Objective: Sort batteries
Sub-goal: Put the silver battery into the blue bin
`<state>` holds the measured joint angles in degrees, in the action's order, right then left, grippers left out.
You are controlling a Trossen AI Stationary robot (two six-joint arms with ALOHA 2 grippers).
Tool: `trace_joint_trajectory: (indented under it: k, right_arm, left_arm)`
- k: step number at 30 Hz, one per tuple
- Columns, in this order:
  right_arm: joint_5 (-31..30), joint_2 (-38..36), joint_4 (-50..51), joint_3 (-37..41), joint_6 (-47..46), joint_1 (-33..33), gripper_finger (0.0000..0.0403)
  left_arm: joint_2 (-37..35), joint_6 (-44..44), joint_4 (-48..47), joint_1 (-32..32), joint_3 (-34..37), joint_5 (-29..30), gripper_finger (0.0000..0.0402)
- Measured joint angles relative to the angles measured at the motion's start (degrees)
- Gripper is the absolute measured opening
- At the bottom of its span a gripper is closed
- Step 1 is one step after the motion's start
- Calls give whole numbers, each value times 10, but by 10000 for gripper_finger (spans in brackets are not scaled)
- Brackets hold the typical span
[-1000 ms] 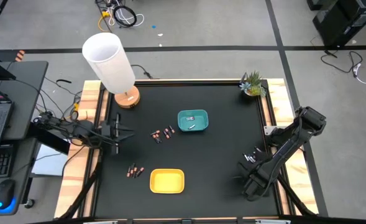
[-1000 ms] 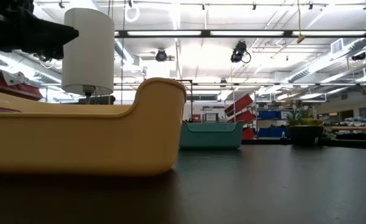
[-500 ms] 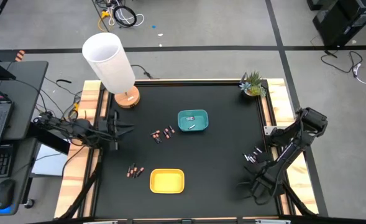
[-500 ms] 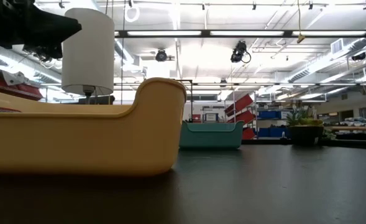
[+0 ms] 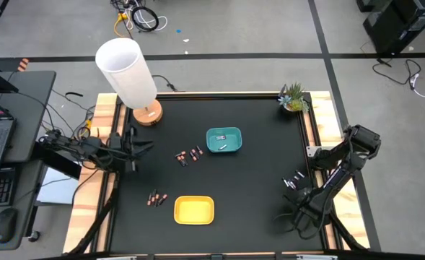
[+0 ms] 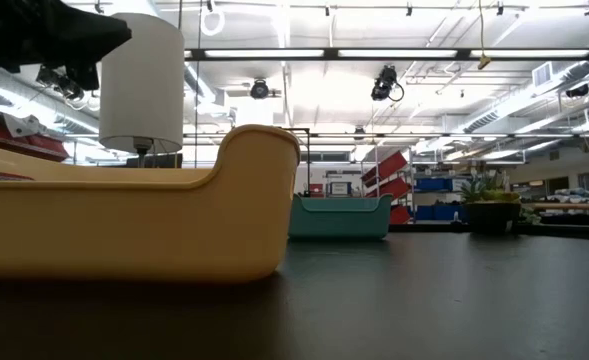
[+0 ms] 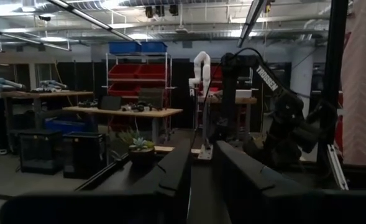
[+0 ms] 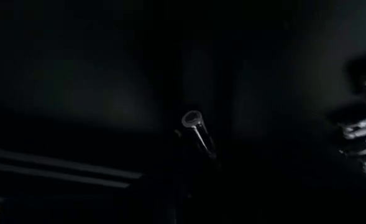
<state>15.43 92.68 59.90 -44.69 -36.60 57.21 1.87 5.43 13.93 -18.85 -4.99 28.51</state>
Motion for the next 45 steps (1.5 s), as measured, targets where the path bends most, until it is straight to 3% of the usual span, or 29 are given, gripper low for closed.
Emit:
trace_joint_trajectory:
  k: [9, 15, 22, 28, 34, 40, 45]
  right_arm:
    - [-16, -2, -31, 20, -17, -6, 84]
    - [-13, -1, -34, 15, 1, -28, 16]
    - [-24, 1, -31, -12, 7, -49, 6]
    - [-162, -19, -54, -50, -27, -72, 2]
    - [-320, -26, -139, -61, -66, -144, 1]
    - [-467, -27, -281, -62, -34, -277, 0]
    - [-488, -27, -466, -62, 87, -417, 0]
  left_arm:
    - [0, -14, 0, 0, 0, 1, 90]
    - [0, -14, 0, 0, 0, 1, 90]
    - [0, -14, 0, 0, 0, 1, 90]
    - [0, -14, -1, 0, 0, 1, 90]
    - [0, -16, -1, 0, 0, 9, 90]
    - [0, -17, 5, 0, 10, 14, 90]
    - [0, -29, 16, 0, 20, 16, 90]
